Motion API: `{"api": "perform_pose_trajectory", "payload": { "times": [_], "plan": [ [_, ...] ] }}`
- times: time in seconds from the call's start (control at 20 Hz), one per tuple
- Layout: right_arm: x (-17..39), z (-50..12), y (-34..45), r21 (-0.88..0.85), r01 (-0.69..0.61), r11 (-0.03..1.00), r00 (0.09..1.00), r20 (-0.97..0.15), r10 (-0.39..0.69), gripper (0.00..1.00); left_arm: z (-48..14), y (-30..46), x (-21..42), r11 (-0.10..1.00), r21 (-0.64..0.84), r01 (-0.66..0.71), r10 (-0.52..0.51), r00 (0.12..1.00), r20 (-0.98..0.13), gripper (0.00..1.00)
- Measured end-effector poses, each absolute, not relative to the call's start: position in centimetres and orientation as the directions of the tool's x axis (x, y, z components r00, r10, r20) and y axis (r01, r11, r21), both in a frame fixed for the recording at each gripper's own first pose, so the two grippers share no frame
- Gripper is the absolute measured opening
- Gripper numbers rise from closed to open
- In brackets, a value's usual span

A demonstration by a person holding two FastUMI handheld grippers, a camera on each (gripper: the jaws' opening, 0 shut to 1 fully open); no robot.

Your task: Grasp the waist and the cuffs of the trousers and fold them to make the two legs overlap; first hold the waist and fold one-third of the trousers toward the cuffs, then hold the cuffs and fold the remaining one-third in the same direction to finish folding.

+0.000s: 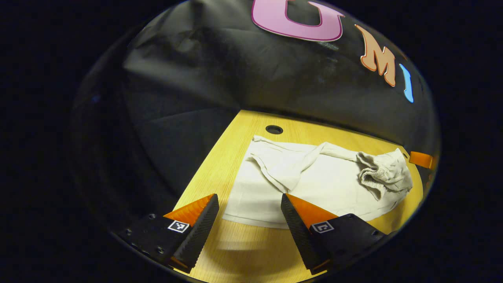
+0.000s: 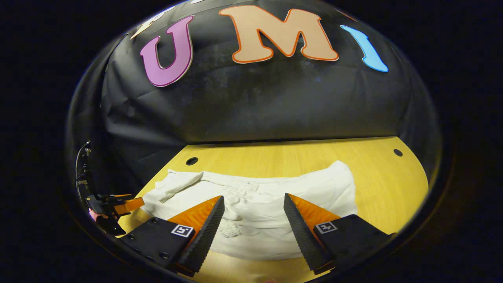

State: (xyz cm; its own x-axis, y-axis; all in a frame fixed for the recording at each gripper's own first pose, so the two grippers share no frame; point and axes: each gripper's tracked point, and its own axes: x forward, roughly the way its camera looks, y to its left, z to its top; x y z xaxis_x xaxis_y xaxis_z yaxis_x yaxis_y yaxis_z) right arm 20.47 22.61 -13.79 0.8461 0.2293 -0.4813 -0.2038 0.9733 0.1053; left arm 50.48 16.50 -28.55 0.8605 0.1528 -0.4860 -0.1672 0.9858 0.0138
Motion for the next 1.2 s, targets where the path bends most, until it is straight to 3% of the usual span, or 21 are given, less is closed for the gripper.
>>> {"api": "perform_pose_trajectory", "payload": {
  "times": [0.1,0.2,0.25,0.3,0.65,0.7,0.85,1.0,1.1,1.2],
  "plan": [
    [20.3,-12.7,20.0,0.075,-0.148,0.986,0.869,-0.467,0.166,0.92,-29.6,17.0,50.7,0.985,0.01,-0.171,0.153,0.853,-0.5,0.96],
    [20.0,-11.4,18.0,0.073,-0.101,0.992,0.888,-0.443,0.123,0.96,-30.4,17.2,51.1,0.984,0.018,-0.178,0.163,0.845,-0.51,0.96],
    [19.8,-10.8,17.0,0.076,-0.081,0.994,0.895,-0.434,0.106,0.92,-30.9,17.3,51.4,0.983,0.025,-0.183,0.169,0.839,-0.517,0.96],
    [19.6,-10.3,16.1,0.075,-0.059,0.995,0.9,-0.427,0.086,0.96,-31.0,17.4,51.3,0.981,0.038,-0.188,0.18,0.831,-0.526,0.96],
    [18.6,-7.7,11.1,0.111,0.058,0.992,0.921,-0.389,-0.011,0.96,-31.5,16.9,51.6,0.98,0.088,-0.179,0.198,0.82,-0.538,0.93],
    [18.5,-7.0,10.7,0.112,0.062,0.992,0.927,-0.375,-0.016,0.92,-31.7,16.9,51.3,0.979,0.088,-0.182,0.2,0.813,-0.547,0.84],
    [18.0,-5.5,9.5,0.119,0.074,0.99,0.938,-0.345,-0.029,0.96,-31.7,15.6,51.6,0.984,0.062,-0.168,0.174,0.823,-0.54,0.66],
    [17.2,-4.9,8.5,0.107,0.078,0.991,0.938,-0.345,-0.037,0.96,-31.4,14.3,52.1,0.989,0.005,-0.146,0.126,0.843,-0.522,0.1],
    [16.7,-4.6,7.9,0.08,0.071,0.994,0.938,-0.343,-0.039,0.96,-31.3,14.1,51.9,0.986,-0.046,-0.163,0.114,0.837,-0.535,0.0],
    [16.0,-4.5,7.5,0.056,0.063,0.996,0.936,-0.349,-0.04,0.92,-31.1,13.8,51.9,0.975,-0.115,-0.188,0.095,0.829,-0.552,0.0]
  ]
}}
